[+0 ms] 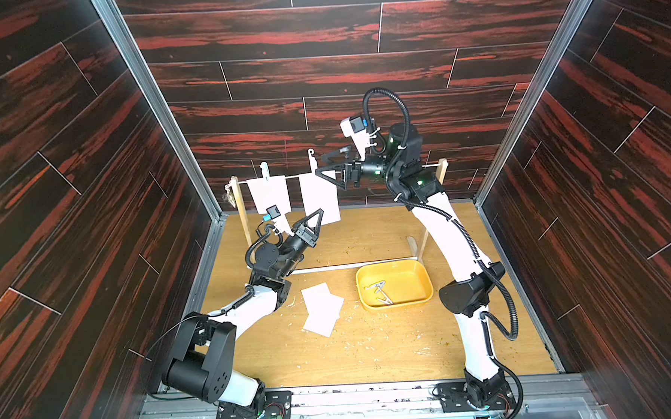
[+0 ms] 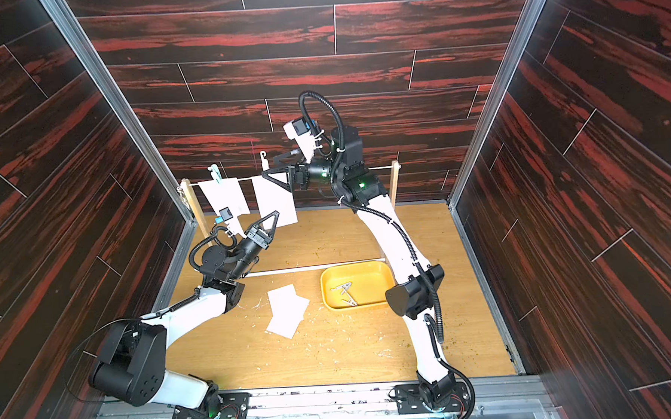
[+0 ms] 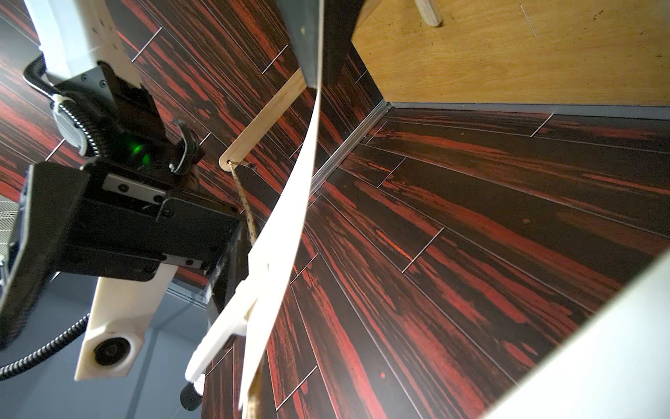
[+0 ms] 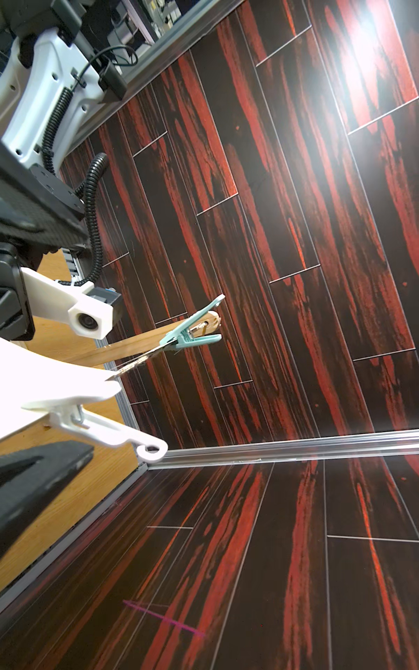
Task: Remove the postcards from the strings
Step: Remove the clamp from the clothesline.
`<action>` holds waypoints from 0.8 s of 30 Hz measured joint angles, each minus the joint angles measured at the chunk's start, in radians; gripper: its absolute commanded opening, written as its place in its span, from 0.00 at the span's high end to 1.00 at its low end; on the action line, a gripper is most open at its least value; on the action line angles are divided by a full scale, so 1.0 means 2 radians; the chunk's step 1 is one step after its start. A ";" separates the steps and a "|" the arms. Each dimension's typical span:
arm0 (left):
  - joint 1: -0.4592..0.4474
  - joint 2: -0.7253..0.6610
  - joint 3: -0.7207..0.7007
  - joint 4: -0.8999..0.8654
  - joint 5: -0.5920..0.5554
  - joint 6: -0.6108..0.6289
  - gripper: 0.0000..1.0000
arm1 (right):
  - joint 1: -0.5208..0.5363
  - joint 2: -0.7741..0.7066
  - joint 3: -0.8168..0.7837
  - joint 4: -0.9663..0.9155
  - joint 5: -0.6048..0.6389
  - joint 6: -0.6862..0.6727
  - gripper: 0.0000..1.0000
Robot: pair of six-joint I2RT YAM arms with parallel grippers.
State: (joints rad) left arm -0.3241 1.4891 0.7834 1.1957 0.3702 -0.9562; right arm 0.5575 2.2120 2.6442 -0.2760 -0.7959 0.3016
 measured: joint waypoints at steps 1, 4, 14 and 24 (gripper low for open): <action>0.001 0.000 0.000 0.000 0.003 -0.001 1.00 | 0.000 0.006 0.002 0.008 -0.004 0.007 0.12; 0.002 0.000 0.000 -0.001 0.008 -0.003 1.00 | 0.000 0.021 0.009 0.025 -0.013 0.024 0.11; 0.004 0.000 0.000 -0.007 0.018 -0.005 1.00 | -0.002 0.047 0.016 0.065 -0.024 0.060 0.09; 0.006 0.000 0.000 -0.007 0.031 0.004 1.00 | -0.002 0.047 0.023 0.040 0.033 0.053 0.05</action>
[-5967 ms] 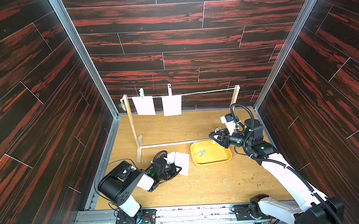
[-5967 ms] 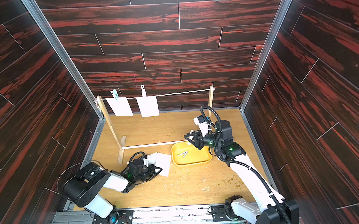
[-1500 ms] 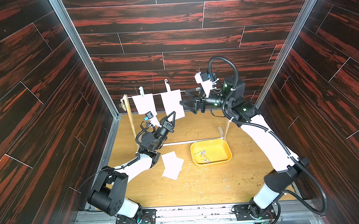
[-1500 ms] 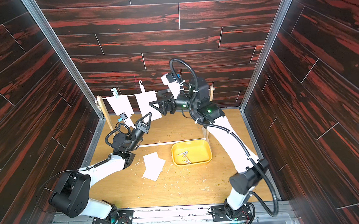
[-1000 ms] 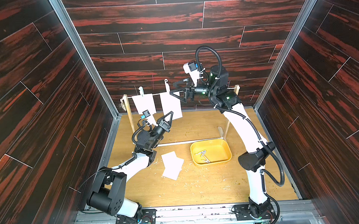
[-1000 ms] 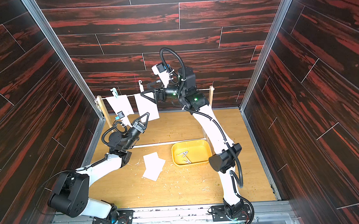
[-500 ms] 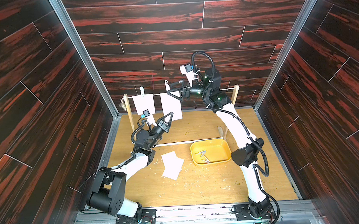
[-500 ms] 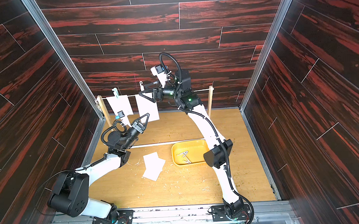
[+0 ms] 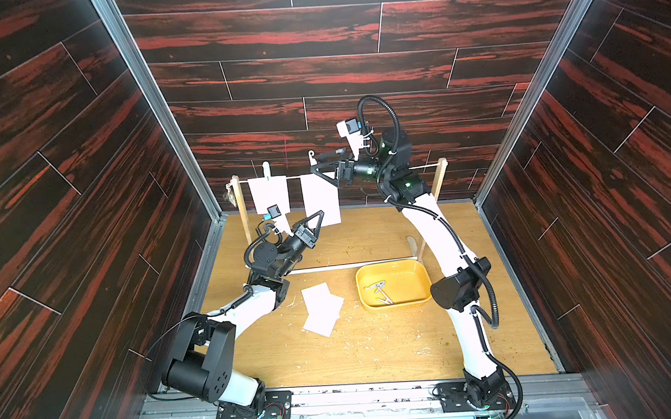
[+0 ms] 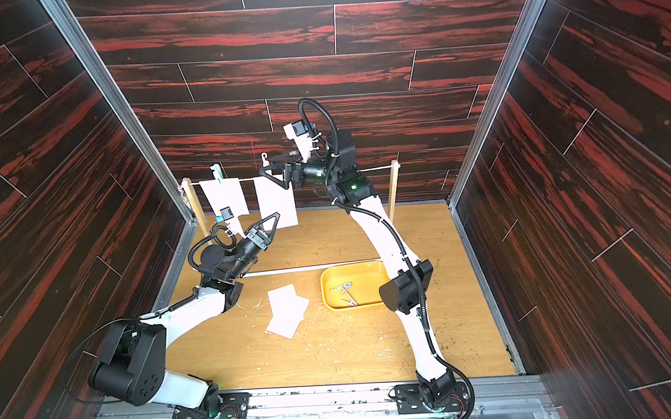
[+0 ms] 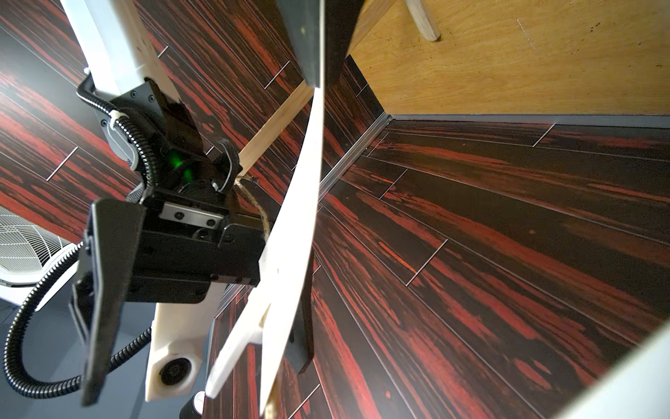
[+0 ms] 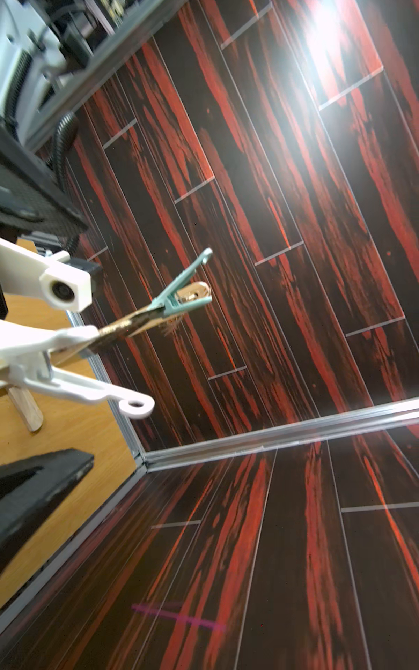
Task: Remove the postcards from the strings
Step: Remove the clamp from the clothesline.
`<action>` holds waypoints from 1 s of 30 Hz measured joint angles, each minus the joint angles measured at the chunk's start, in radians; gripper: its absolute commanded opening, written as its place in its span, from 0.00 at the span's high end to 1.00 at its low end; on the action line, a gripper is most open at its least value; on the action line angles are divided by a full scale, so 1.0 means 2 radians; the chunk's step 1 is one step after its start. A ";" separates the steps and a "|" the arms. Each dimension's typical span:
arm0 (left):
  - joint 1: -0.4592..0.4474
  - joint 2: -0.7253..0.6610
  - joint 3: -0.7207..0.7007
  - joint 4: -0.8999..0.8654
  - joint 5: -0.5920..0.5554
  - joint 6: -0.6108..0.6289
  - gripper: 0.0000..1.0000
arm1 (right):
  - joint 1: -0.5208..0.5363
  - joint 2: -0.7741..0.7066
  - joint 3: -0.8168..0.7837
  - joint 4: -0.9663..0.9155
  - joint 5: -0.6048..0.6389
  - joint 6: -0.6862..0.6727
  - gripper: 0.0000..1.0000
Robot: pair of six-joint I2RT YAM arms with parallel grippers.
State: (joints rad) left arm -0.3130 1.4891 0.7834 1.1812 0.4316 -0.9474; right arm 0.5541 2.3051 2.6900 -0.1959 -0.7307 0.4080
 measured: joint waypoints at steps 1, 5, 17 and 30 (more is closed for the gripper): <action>0.000 0.000 0.000 0.000 0.002 0.001 1.00 | 0.000 0.000 0.000 -0.003 0.002 0.000 0.05; 0.000 0.000 0.003 -0.002 0.012 0.006 1.00 | 0.000 0.000 0.000 -0.006 -0.005 0.001 0.06; 0.001 0.000 0.016 -0.004 0.038 0.008 1.00 | 0.001 0.001 0.000 0.053 -0.093 0.040 0.41; 0.003 0.001 0.016 -0.004 0.043 -0.004 1.00 | -0.001 0.001 0.000 0.065 -0.098 0.054 0.66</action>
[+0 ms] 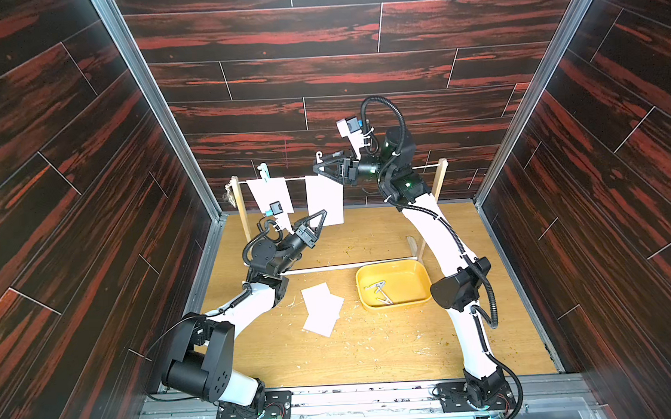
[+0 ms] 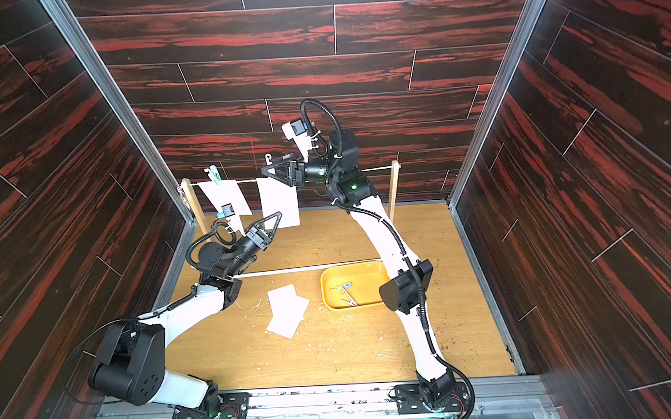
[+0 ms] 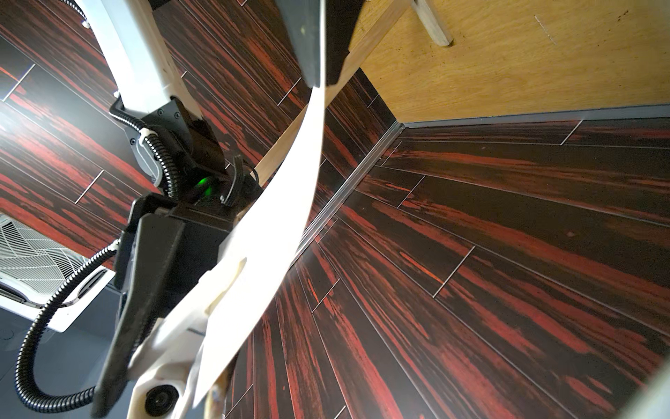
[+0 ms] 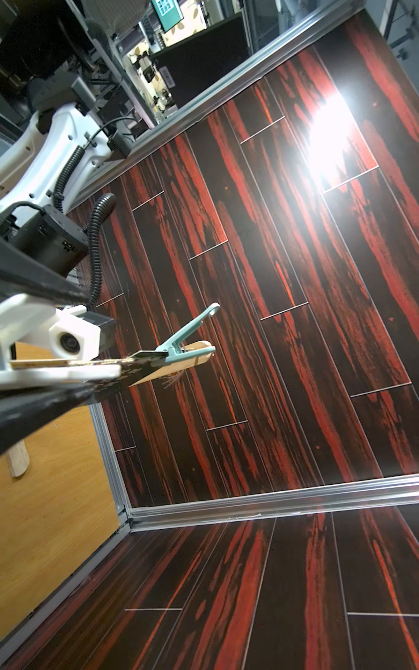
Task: Remove the postcards from the strings
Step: Remove the clamp from the clothesline.
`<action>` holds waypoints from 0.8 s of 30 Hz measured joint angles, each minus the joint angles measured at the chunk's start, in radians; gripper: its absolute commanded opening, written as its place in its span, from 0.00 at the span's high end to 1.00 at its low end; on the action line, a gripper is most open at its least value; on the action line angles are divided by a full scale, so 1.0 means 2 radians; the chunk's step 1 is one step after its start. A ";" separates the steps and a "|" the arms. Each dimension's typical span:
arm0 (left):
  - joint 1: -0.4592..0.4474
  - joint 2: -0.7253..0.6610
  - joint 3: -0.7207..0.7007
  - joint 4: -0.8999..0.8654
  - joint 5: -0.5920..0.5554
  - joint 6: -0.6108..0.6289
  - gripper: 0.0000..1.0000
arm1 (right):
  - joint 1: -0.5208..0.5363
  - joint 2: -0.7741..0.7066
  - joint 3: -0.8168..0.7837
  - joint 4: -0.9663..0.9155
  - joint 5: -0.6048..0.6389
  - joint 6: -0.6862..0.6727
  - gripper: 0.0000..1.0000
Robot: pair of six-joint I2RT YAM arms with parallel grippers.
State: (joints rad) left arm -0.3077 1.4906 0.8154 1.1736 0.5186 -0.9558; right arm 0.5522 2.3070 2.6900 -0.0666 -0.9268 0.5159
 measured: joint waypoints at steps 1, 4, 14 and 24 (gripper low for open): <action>0.000 0.000 0.000 0.000 0.000 -0.001 1.00 | 0.000 0.000 0.000 0.000 0.002 0.000 0.67; 0.000 0.000 0.000 0.000 0.001 -0.003 1.00 | 0.000 0.000 0.000 -0.002 0.009 -0.003 0.69; 0.000 0.001 -0.001 0.000 0.003 -0.011 1.00 | -0.001 0.000 0.000 -0.018 0.034 -0.022 0.73; 0.000 0.000 -0.021 0.001 0.017 -0.014 1.00 | -0.004 -0.001 -0.002 -0.034 0.057 -0.035 0.74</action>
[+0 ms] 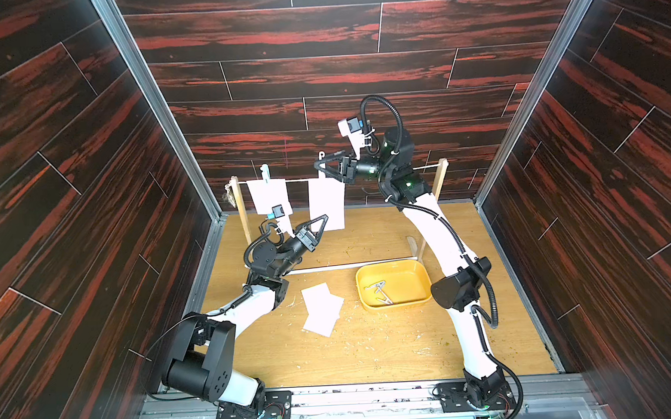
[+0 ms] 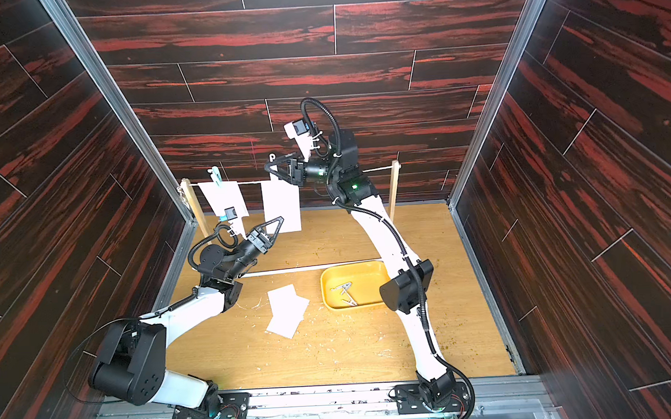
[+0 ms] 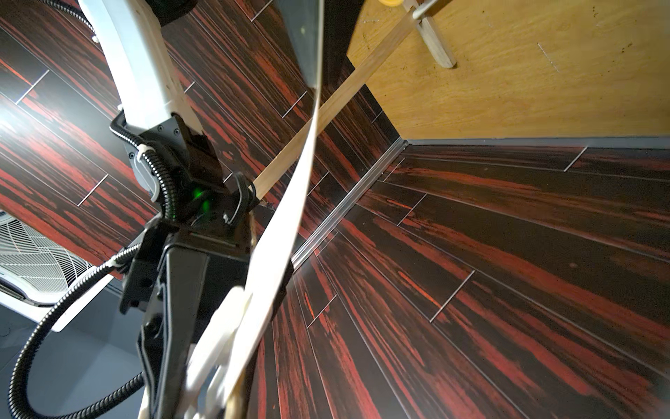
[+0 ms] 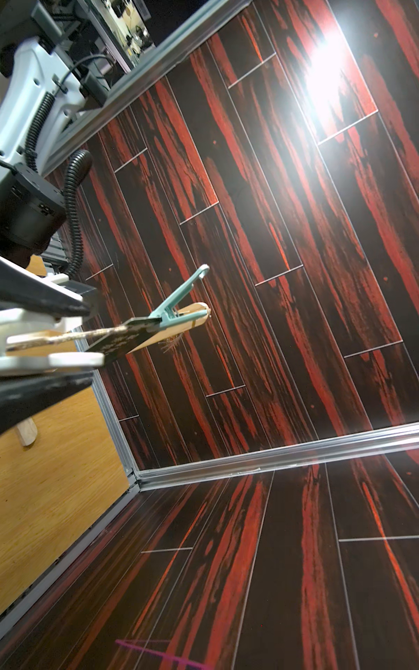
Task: Remove the postcards from the strings
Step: Remove the clamp from the clothesline, then place the postcard on the postcard.
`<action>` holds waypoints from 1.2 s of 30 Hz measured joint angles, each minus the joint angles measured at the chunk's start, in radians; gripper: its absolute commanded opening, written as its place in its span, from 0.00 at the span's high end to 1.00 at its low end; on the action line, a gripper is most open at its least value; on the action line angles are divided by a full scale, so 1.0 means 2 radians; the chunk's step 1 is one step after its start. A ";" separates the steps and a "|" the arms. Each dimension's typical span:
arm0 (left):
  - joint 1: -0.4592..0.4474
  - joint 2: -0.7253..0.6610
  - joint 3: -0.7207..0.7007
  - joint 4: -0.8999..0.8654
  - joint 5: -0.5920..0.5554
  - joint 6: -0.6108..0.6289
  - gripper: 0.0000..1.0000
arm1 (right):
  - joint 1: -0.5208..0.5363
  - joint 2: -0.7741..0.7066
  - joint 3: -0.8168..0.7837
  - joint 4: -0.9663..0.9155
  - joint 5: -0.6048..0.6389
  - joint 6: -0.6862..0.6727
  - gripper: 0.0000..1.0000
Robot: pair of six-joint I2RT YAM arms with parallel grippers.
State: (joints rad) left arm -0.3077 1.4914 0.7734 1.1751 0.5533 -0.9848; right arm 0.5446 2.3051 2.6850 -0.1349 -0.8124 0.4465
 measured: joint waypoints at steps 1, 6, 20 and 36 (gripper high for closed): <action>0.000 0.000 -0.003 -0.001 0.004 0.000 1.00 | 0.000 0.000 -0.002 0.000 0.003 -0.002 0.74; 0.000 -0.003 -0.021 -0.004 0.013 0.000 1.00 | -0.003 -0.001 -0.013 0.000 0.018 -0.007 0.74; -0.001 -0.059 -0.084 -0.059 0.021 0.014 1.00 | -0.022 -0.068 -0.056 -0.007 0.049 -0.023 0.74; -0.002 -0.163 -0.154 -0.208 0.012 0.041 1.00 | -0.029 -0.139 -0.166 0.006 0.056 -0.033 0.74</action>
State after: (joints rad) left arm -0.3126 1.1664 0.4656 0.7593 0.5781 -0.9020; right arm 0.4866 2.0270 2.3531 -0.1219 -0.6994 0.3805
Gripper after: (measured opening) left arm 0.063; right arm 0.262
